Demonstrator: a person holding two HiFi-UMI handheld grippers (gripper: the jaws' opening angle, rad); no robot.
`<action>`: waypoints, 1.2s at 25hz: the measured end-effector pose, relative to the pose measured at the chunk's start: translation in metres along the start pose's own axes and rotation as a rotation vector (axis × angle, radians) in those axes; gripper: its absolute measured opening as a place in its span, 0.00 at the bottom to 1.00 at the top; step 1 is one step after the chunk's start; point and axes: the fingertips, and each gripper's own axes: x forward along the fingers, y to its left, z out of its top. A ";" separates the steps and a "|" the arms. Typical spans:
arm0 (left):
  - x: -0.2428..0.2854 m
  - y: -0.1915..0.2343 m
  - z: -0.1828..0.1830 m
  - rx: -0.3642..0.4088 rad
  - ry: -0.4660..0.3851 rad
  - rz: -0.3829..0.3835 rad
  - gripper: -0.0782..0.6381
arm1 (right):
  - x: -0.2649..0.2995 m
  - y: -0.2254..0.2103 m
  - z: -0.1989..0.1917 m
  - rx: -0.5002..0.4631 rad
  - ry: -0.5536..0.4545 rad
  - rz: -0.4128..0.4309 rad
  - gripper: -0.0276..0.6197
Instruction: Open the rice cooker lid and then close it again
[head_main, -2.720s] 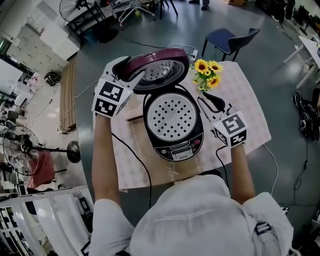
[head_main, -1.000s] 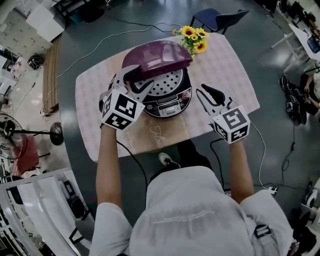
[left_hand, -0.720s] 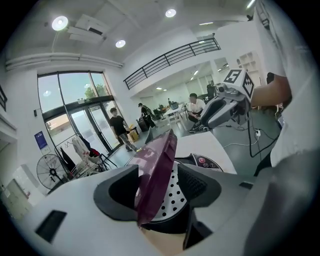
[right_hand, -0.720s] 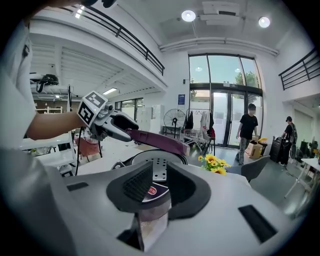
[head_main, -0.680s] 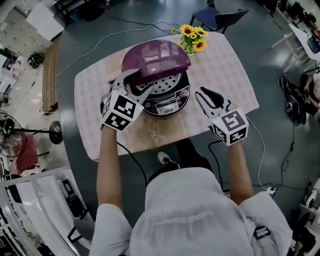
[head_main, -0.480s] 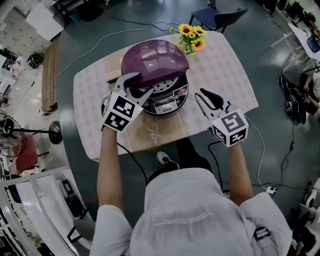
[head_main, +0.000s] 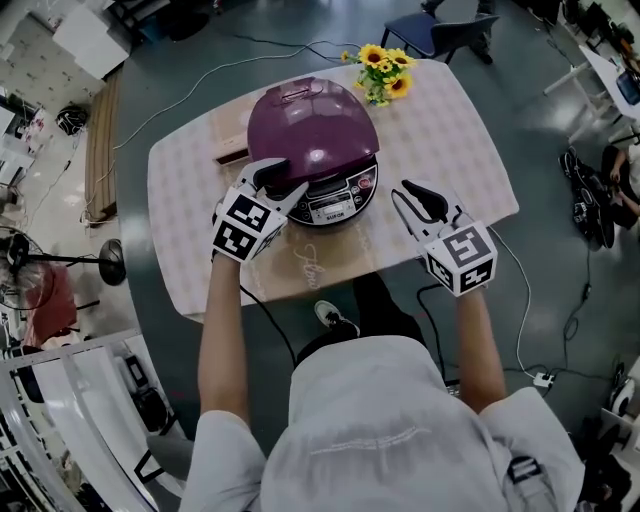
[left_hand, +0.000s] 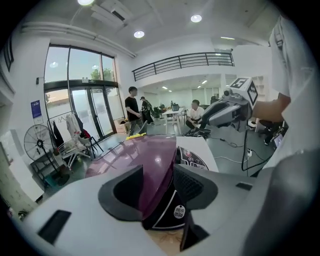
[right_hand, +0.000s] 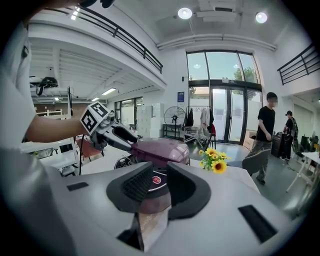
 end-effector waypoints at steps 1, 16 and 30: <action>0.001 0.000 -0.002 -0.013 0.000 -0.005 0.39 | 0.001 0.001 -0.002 0.001 0.002 0.001 0.20; 0.012 0.000 -0.022 -0.200 -0.009 -0.046 0.29 | 0.010 0.008 -0.006 -0.006 0.026 0.016 0.20; 0.020 -0.004 -0.032 -0.121 0.070 -0.008 0.27 | 0.017 0.017 -0.009 -0.007 0.043 0.030 0.20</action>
